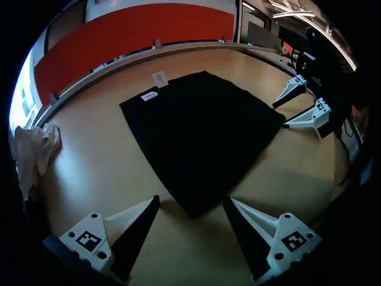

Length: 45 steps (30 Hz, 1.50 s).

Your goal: Fold towel

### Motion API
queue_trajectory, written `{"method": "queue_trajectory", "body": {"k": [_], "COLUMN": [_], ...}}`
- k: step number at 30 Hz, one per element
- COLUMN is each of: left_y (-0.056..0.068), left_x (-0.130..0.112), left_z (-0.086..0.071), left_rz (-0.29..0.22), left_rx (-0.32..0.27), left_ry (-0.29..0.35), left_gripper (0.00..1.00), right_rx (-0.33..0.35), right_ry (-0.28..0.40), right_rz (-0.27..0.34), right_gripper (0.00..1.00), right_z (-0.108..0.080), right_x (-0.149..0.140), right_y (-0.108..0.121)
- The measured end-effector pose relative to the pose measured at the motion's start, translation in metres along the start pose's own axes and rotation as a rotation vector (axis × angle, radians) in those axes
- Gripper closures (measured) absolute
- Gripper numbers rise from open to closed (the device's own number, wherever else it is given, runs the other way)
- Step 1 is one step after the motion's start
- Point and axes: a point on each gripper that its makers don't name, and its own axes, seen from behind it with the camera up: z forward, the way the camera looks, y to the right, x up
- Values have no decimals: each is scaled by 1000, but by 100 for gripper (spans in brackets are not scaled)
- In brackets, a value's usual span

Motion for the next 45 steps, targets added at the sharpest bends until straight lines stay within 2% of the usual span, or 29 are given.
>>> {"method": "queue_trajectory", "body": {"k": [5,15,19,21,25,29,33,38,45], "left_y": [-2,2,4,5,4,1,2,4,10], "left_x": [0,0,0,0,1,2,2,3,9], "left_z": [1,1,1,1,2,2,2,1,-5], "left_rz": [-14,-15,-17,-19,-28,-44,-56,-58,-85], "left_rx": [12,16,17,17,23,40,47,45,32], "left_ry": [-10,-22,-26,-29,-34,-38,-42,-49,-39], "left_gripper": [9,29,40,47,53,76,84,85,86], "right_rx": [8,11,12,12,12,13,17,11,-7], "right_ry": [1,-1,-1,-1,-1,-1,-4,2,19], "right_rz": [3,7,6,6,8,10,16,18,16], "right_gripper": [20,43,58,62,70,78,81,83,83], "right_z": [0,-1,-1,-1,-1,0,0,-2,-11], "right_x": [-2,-2,-2,-2,-2,-2,-1,2,10], "right_y": [0,-1,0,-1,-2,-4,-5,-4,0]}}
